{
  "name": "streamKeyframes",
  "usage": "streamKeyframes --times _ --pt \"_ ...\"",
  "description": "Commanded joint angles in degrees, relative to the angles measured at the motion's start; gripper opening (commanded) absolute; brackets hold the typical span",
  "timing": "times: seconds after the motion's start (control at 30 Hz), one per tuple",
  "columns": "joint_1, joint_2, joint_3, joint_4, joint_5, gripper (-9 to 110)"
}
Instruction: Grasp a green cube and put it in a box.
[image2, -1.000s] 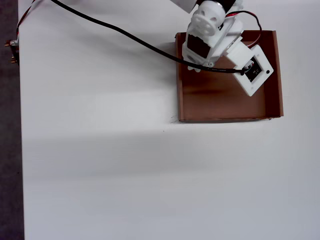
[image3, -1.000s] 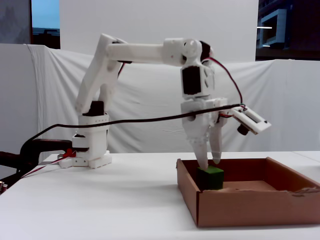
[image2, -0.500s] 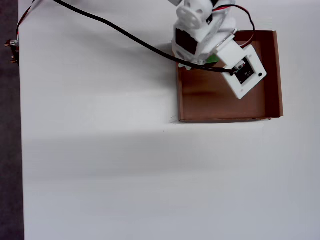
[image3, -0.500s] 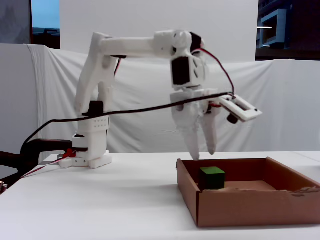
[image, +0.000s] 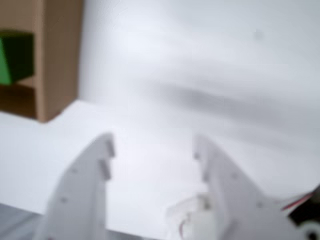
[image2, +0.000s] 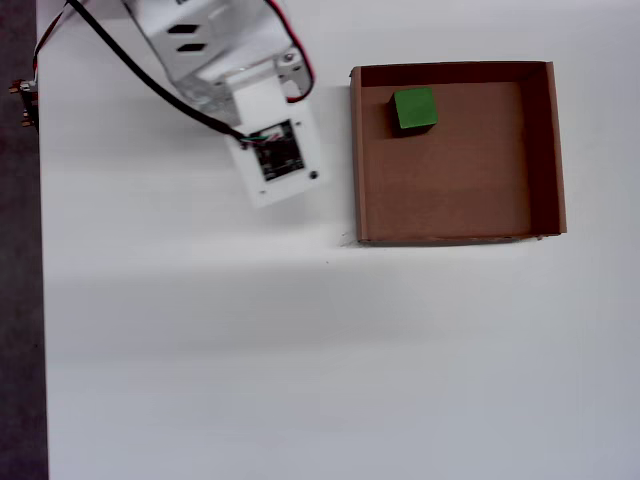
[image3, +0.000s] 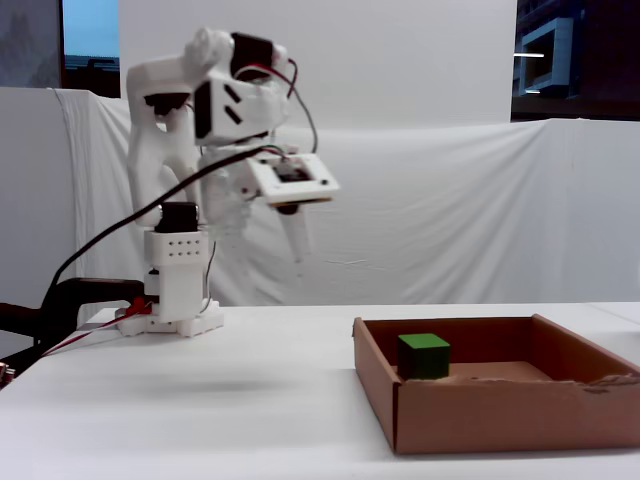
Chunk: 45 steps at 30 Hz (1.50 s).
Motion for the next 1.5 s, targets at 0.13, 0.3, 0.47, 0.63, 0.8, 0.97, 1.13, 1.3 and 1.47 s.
streamKeyframes --times 0.13,0.3,0.47,0.63,0.8,0.97,1.13,1.3,1.47 --pt "16.17 22.15 19.95 -2.29 0.7 22" --pt "25.58 30.85 31.29 -5.1 3.16 22" --pt "32.61 42.54 42.54 -5.45 3.25 22" --pt "35.6 57.39 52.82 -4.92 3.25 22" --pt "38.14 65.65 53.88 1.14 3.34 22" --pt "39.81 67.06 53.96 2.9 5.1 22" --pt "38.32 67.06 53.96 3.25 6.59 22" --pt "37.97 67.06 53.96 3.25 6.59 22" --pt "37.97 67.06 53.96 3.25 6.59 22"
